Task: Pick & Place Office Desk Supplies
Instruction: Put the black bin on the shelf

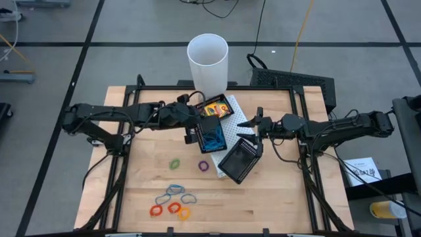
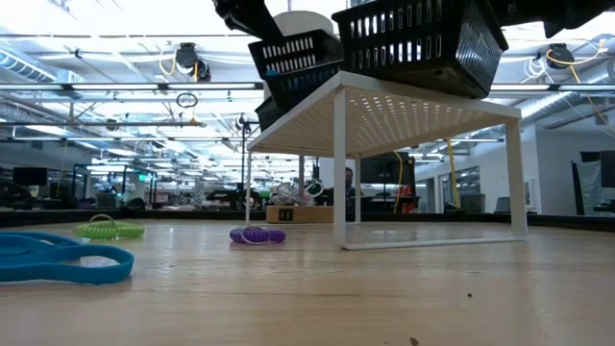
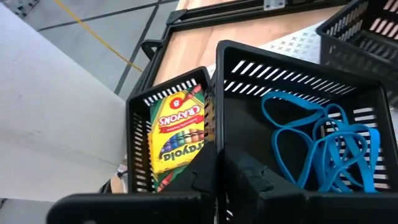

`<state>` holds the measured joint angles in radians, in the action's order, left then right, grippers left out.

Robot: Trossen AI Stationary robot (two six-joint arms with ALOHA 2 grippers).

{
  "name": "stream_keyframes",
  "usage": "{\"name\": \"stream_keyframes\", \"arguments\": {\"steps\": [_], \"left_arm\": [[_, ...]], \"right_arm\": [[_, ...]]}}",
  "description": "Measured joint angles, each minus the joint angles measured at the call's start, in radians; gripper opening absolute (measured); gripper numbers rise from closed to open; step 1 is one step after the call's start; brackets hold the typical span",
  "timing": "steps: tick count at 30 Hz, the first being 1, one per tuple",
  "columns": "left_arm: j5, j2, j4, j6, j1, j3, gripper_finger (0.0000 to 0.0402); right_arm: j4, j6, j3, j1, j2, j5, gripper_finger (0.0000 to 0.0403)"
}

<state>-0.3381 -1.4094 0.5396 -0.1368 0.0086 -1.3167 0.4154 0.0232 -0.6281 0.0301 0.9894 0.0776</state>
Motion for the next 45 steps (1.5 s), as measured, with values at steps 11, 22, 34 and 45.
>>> {"name": "stream_keyframes", "arguments": {"steps": [11,22,34,45], "left_arm": [[0.023,0.000,-0.020,-0.013,0.006,0.000,0.0026],[0.024,0.000,-0.023,-0.027,0.010,0.000,0.0018],[0.026,0.000,-0.022,-0.022,0.014,0.000,0.0016],[0.030,0.000,-0.021,-0.045,0.014,0.000,0.0010]], "right_arm": [[-0.236,0.093,-0.196,-0.051,0.117,-0.002,0.0215],[-0.253,0.166,-0.296,-0.069,0.254,-0.004,0.0225],[-0.192,0.226,-0.297,-0.110,0.282,-0.004,0.0184],[-0.351,0.094,-0.415,-0.142,0.268,-0.083,0.0164]]}}
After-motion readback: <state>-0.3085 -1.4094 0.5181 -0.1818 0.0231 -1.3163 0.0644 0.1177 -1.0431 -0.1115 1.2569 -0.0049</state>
